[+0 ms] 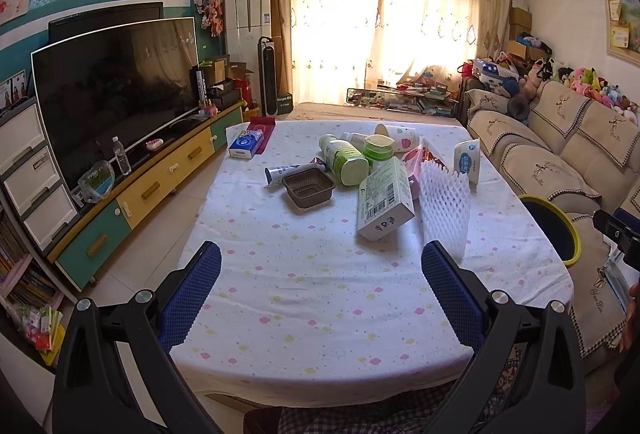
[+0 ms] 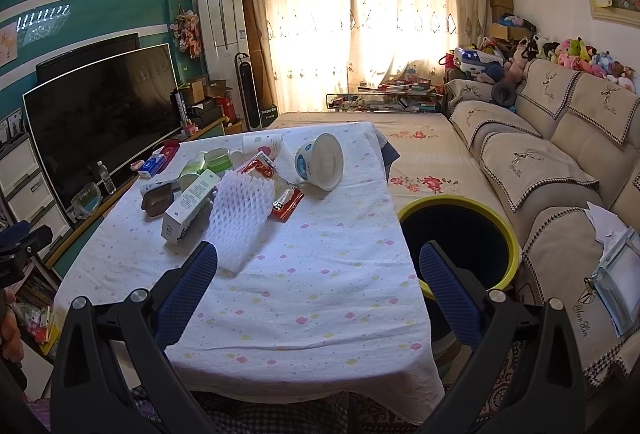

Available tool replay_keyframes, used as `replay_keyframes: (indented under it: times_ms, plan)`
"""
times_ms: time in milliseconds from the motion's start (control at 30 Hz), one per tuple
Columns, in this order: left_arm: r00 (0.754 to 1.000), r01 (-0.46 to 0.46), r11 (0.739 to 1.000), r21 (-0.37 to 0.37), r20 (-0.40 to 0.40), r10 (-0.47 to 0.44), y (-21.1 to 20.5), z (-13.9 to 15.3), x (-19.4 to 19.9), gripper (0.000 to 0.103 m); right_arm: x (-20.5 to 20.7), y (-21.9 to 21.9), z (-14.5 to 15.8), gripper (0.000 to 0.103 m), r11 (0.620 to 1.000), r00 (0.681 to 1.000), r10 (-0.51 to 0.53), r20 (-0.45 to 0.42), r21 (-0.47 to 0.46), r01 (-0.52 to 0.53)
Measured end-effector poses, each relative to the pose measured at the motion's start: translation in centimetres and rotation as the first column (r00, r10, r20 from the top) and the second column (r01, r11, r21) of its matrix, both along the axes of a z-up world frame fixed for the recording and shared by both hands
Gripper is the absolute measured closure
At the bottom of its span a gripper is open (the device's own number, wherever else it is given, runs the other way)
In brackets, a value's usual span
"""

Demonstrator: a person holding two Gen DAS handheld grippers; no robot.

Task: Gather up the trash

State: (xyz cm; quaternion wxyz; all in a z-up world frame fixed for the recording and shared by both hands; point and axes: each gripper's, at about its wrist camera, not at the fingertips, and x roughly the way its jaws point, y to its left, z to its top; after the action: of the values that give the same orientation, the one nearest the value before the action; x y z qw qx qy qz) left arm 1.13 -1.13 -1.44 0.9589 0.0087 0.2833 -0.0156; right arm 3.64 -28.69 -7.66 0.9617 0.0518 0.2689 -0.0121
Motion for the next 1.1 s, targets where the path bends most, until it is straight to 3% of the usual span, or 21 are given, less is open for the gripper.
replay_keyframes:
  times_ms: [1100]
  plan:
    - [0.999, 0.006, 1.0, 0.0, -0.037, -0.006, 0.0, -1.1, 1.6, 0.004, 1.3, 0.1, -1.4, 0.006, 1.0, 0.999, 0.004, -0.04, 0.009, -0.004]
